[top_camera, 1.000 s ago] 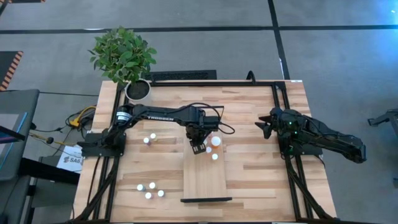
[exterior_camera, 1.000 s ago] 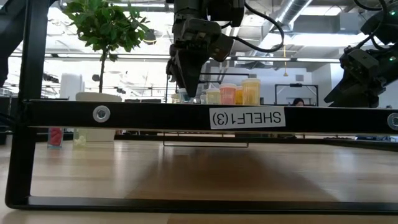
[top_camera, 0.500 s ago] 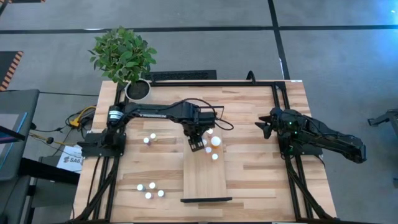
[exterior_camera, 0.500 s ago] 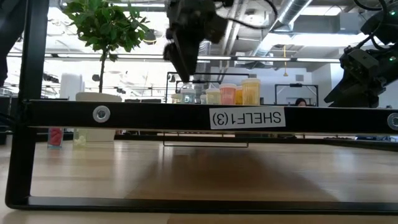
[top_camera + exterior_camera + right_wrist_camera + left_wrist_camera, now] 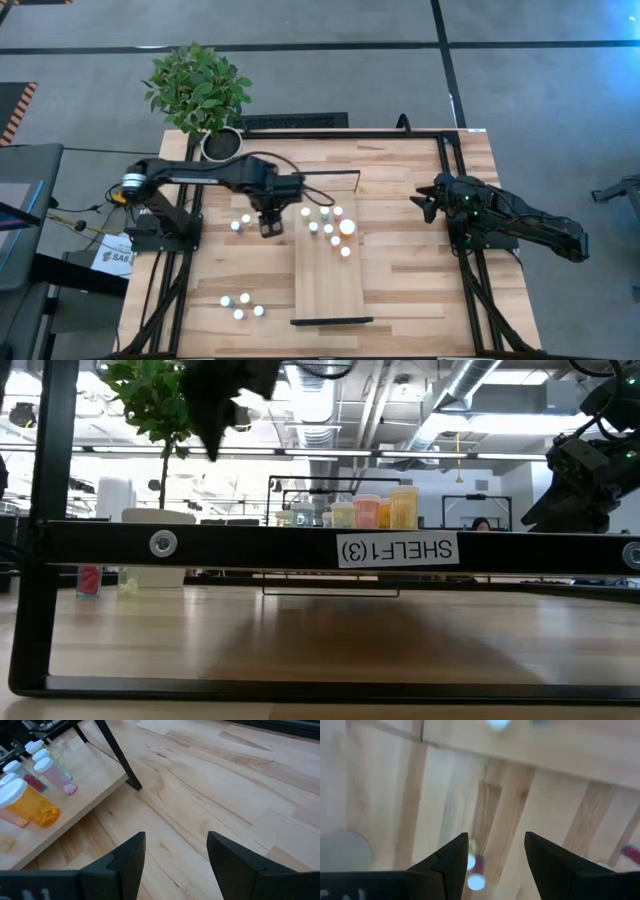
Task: Pick and place medicine bottles onto shelf by color
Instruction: Put the yellow pill bottle on the shelf
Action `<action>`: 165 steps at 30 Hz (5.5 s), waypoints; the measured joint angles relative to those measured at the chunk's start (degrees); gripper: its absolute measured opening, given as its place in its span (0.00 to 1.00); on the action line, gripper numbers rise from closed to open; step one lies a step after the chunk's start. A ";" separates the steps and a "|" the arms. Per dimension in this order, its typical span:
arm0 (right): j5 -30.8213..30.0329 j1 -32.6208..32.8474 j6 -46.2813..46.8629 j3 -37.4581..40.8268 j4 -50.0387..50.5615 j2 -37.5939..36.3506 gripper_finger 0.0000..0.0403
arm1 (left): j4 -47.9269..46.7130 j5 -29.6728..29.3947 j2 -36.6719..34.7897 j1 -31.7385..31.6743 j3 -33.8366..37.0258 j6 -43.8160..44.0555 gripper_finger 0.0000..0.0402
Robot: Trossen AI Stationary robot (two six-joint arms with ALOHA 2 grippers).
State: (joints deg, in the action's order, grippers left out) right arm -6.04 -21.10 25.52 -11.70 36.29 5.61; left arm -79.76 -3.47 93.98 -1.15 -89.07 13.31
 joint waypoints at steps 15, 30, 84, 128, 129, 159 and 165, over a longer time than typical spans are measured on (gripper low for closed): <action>0.00 0.00 0.00 0.00 -0.02 0.00 0.58 | 15.11 4.21 -19.54 -3.15 31.03 12.34 0.47; 0.00 0.00 0.00 0.00 -0.02 0.00 0.58 | 17.92 2.11 -19.65 -6.71 39.25 8.01 0.58; 0.00 0.01 0.01 0.01 0.00 0.00 0.58 | 29.80 3.50 -19.06 -5.72 31.47 24.82 0.22; 0.00 0.00 0.00 0.00 -0.01 -0.02 0.58 | 13.33 6.47 25.28 7.96 -18.21 38.41 0.26; 0.00 0.01 0.00 0.00 -0.02 -0.02 0.58 | 13.44 6.46 25.28 7.98 -18.21 38.41 0.26; 0.00 0.02 0.00 0.00 0.00 -0.02 0.58 | 13.30 4.63 25.24 8.56 -17.67 37.36 0.26; 0.00 0.00 0.01 0.00 0.00 -0.02 0.58 | 13.45 4.31 25.24 8.87 -17.67 37.61 0.26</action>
State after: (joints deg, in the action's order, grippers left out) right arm -6.04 -21.10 25.52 -11.70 36.29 5.58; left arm -66.30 0.84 119.22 7.73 -106.74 50.92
